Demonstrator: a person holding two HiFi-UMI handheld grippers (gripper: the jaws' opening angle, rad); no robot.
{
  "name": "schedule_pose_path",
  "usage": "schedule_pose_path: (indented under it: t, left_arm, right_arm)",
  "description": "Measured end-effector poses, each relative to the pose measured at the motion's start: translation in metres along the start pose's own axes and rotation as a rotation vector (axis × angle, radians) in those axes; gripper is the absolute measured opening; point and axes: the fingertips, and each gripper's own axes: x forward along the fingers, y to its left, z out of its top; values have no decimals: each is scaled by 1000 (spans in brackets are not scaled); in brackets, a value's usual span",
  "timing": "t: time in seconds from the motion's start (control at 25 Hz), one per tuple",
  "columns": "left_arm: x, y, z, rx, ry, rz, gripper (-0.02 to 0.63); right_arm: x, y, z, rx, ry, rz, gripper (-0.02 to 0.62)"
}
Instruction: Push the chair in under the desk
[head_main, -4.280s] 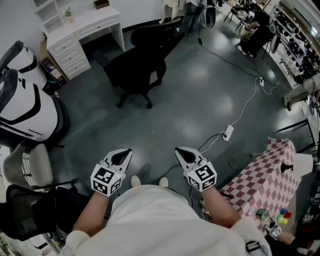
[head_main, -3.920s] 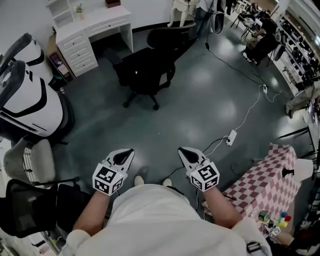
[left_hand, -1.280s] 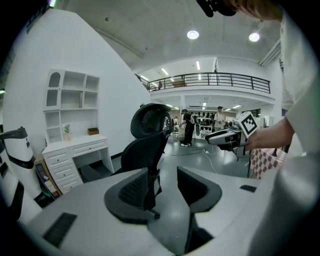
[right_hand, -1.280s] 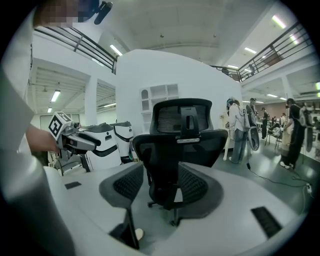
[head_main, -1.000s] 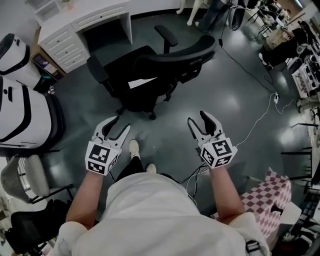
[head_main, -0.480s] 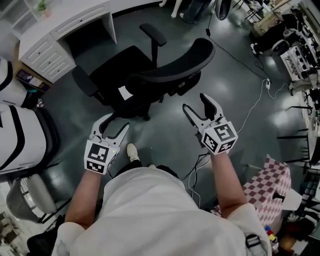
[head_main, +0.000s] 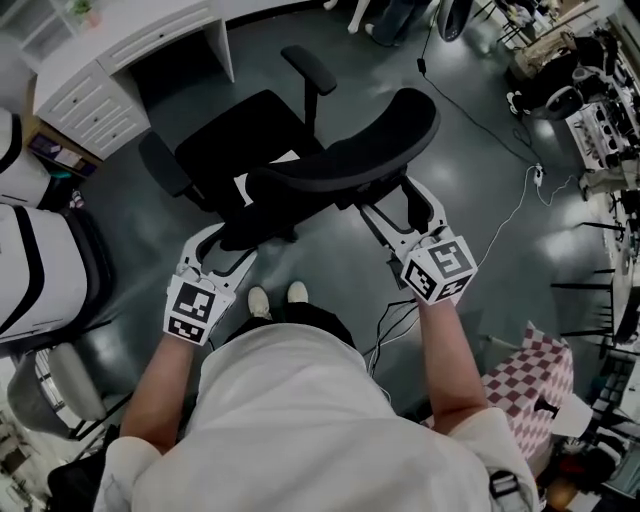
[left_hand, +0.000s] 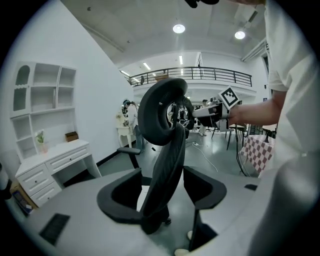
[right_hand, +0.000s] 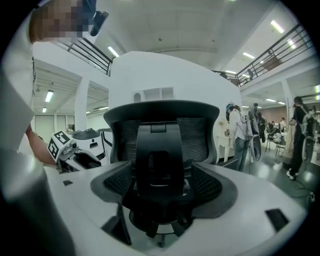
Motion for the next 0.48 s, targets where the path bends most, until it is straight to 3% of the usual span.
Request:
schedule_pose_path:
  t: [0.32,0.48]
  left_arm:
    - [15,-10,-8,0,50,88,238]
    - [23,-10,-5,10,29,86,238]
  right_arm:
    - [10,-4,-8,-40,9,96,350]
    - [9,-7,-8,-45,9,60,341]
